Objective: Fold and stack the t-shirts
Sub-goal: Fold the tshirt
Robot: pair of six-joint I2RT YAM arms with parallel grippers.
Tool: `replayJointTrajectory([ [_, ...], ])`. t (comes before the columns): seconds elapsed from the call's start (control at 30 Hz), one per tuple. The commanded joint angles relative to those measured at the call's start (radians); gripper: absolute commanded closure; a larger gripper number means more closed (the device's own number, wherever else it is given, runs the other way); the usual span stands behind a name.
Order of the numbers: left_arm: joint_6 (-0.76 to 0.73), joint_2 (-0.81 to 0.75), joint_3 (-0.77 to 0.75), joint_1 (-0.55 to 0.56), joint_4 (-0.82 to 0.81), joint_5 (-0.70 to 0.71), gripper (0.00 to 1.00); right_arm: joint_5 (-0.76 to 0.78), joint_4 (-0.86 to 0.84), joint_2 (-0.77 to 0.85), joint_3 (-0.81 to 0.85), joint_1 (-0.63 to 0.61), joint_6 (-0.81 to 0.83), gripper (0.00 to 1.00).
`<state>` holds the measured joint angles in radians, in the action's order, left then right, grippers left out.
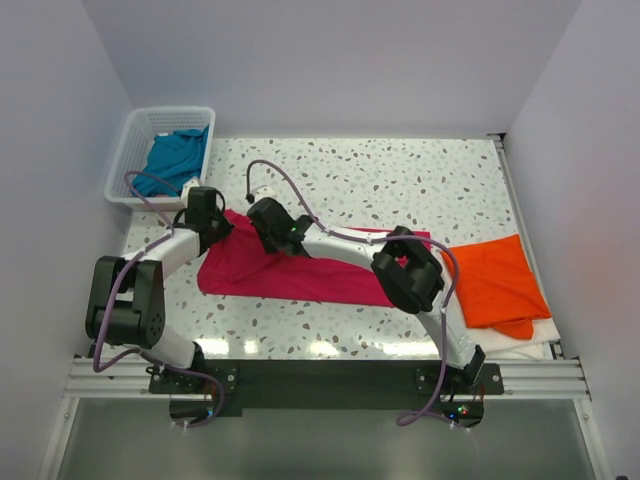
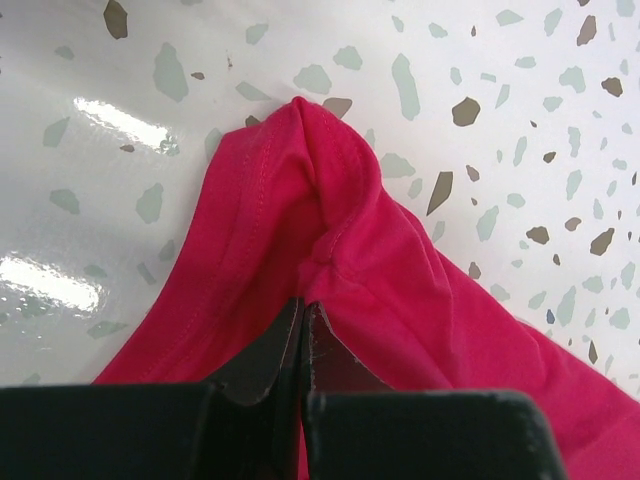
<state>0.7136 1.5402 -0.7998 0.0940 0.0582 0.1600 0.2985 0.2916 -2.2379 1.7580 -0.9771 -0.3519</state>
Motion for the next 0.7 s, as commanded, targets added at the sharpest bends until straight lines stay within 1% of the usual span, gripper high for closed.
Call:
replayJointTrajectory([
  [0.0,-0.002,-0.029,-0.002,-0.016,-0.017,-0.004,0.99,0.037,-0.025,0.027,0.003,-0.008,0.002,0.79],
  [0.07,0.000,-0.028,-0.001,-0.019,-0.018,-0.007,0.99,0.042,-0.045,0.047,-0.028,-0.008,-0.004,0.93],
  [0.1,0.000,-0.028,0.002,-0.020,-0.020,-0.008,1.00,0.044,-0.052,0.072,-0.058,-0.008,-0.009,0.96],
  [0.17,0.003,-0.029,0.002,-0.023,-0.018,-0.011,1.00,0.044,-0.075,0.098,-0.089,-0.008,-0.015,1.00],
  [0.43,0.004,-0.032,-0.001,-0.036,-0.015,-0.017,1.00,0.031,-0.166,0.263,-0.267,-0.008,-0.062,1.00],
  [0.67,0.001,-0.025,-0.013,-0.046,-0.004,-0.020,1.00,-0.007,-0.193,0.343,-0.371,-0.006,-0.099,1.00],
])
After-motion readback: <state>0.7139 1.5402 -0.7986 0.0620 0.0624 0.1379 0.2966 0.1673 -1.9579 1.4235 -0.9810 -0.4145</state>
